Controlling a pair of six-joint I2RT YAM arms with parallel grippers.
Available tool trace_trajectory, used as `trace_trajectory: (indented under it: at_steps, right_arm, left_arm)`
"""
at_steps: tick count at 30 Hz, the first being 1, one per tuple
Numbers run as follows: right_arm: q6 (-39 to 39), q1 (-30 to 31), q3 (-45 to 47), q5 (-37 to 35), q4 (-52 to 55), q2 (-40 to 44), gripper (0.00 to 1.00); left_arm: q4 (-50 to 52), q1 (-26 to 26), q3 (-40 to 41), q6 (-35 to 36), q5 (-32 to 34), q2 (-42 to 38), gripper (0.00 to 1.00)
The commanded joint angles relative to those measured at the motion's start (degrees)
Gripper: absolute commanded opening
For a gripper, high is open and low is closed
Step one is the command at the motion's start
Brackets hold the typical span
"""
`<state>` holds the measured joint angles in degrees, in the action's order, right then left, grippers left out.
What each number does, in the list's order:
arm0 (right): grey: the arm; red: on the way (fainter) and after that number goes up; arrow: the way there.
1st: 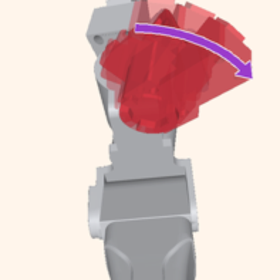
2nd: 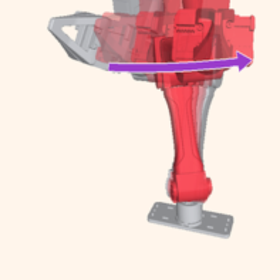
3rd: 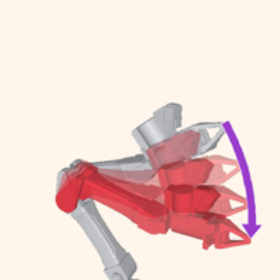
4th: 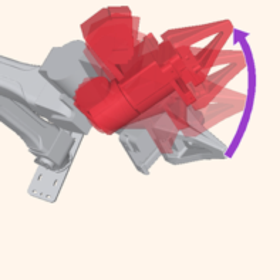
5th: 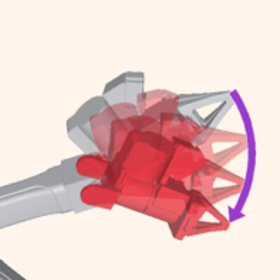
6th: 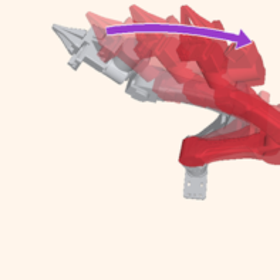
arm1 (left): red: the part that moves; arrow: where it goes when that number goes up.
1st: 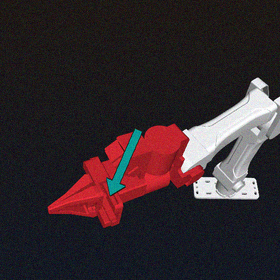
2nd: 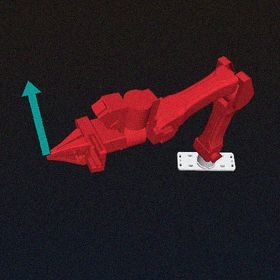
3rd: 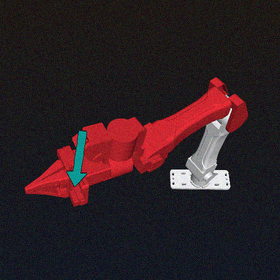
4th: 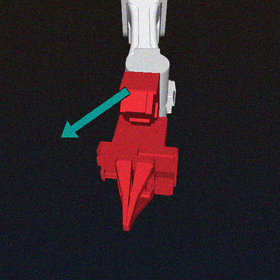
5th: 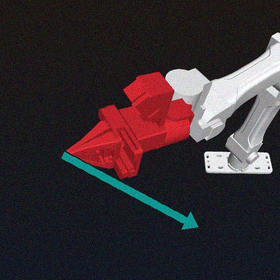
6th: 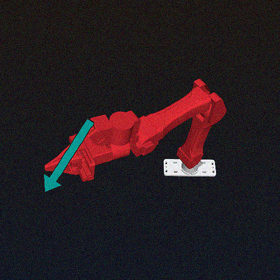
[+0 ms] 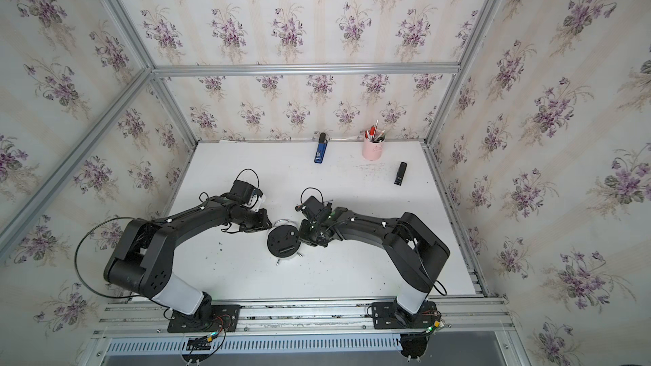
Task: Remove the battery from the alarm
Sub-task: Adjust the alarm at the center of the board.
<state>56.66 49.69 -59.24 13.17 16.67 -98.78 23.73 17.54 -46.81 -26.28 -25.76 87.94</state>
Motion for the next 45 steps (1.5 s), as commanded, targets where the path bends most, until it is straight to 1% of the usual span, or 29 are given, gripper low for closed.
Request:
trace_trajectory:
  at_steps: [1,3,5,7,8,9,10,12,14,15,18,19,21,23,25,28,33,39,43,45]
  right_arm:
    - [-5.01,-1.19,-3.24,1.41,1.43,-1.25,0.06]
    - [-7.01,-1.99,-6.4,2.17,3.78,-2.63,0.08]
    - [-8.39,-2.68,-8.47,1.08,6.32,-2.9,0.09]
    - [-8.74,-4.07,-7.78,0.59,7.51,-1.35,0.11]
    - [-8.69,-4.65,-6.74,0.58,8.47,0.36,0.11]
    - [-8.47,-4.78,-5.28,0.53,9.73,2.72,0.11]
    - [-8.01,-4.58,-3.6,0.9,10.49,5.1,0.09]
    - [-4.4,-2.51,3.49,2.8,9.54,11.65,0.04]
    - [1.52,1.08,10.54,4.17,6.68,16.82,0.0]
    - [5.3,3.32,13.96,5.24,3.96,18.74,0.0]
    - [15.81,9.82,21.03,4.04,-3.66,21.26,0.0]
    - [18.47,11.83,22.28,3.87,-6.35,20.88,0.0]
    - [20.85,13.77,22.12,1.69,-6.53,19.77,0.0]
    - [21.6,13.9,21.23,0.1,-6.47,19.04,0.0]
    - [23.33,13.94,20.74,-1.0,-9.71,18.09,0.0]
    - [25.19,14.77,17.44,-2.29,-9.59,14.33,0.0]
    - [28.8,14.9,17.2,-0.67,-14.21,9.13,0.0]
    - [29.88,13.5,16.9,-2.04,-13.7,6.66,0.0]
    - [27.92,11.74,13.42,-2.59,-12.55,2.96,0.0]
    - [26.44,10.48,11.58,-3.31,-11.21,1.53,0.0]
  left_arm:
    - [2.02,0.21,2.21,-3.74,-0.6,-4.43,0.21]
    - [4.81,0.2,3.12,-4.51,1.27,-8.08,0.21]
    - [7.08,0.13,3.8,-5.52,3.49,-11.29,0.23]
    - [9.06,0.04,4.15,-6.31,4.91,-14.29,0.22]
    - [9.43,0.01,4.62,-6.93,4.93,-16.23,0.22]
    - [9.51,0.03,4.87,-7.68,6.87,-18.08,0.23]
    - [9.45,0.03,4.69,-7.94,7.36,-19.39,0.24]
    - [8.42,0.03,3.09,-6.63,7.2,-20.0,0.29]
    - [8.47,-0.09,0.69,-5.63,8.24,-17.48,0.29]
    - [8.15,-0.06,-0.75,-5.03,8.04,-15.71,0.28]
    - [7.03,-0.16,-3.88,-4.15,8.1,-12.45,0.26]
    - [6.42,-0.31,-4.5,-4.04,8.34,-12.02,0.26]
    - [6.69,-0.68,-6.43,-3.73,8.62,-11.28,0.26]
    - [7.22,-0.84,-8.12,-3.59,8.12,-10.79,0.26]
    - [7.22,-0.84,-9.28,-3.23,7.69,-10.84,0.26]
    - [8.66,-1.36,-10.47,-2.77,8.0,-10.86,0.26]
    - [9.3,-2.9,-9.21,-2.81,7.59,-13.47,0.26]
    - [11.35,-5.65,-9.0,-1.66,6.29,-15.49,0.26]
    - [11.85,-7.55,-8.73,-0.89,5.53,-16.08,0.26]
    - [12.03,-8.18,-8.75,-0.79,3.55,-16.23,0.25]
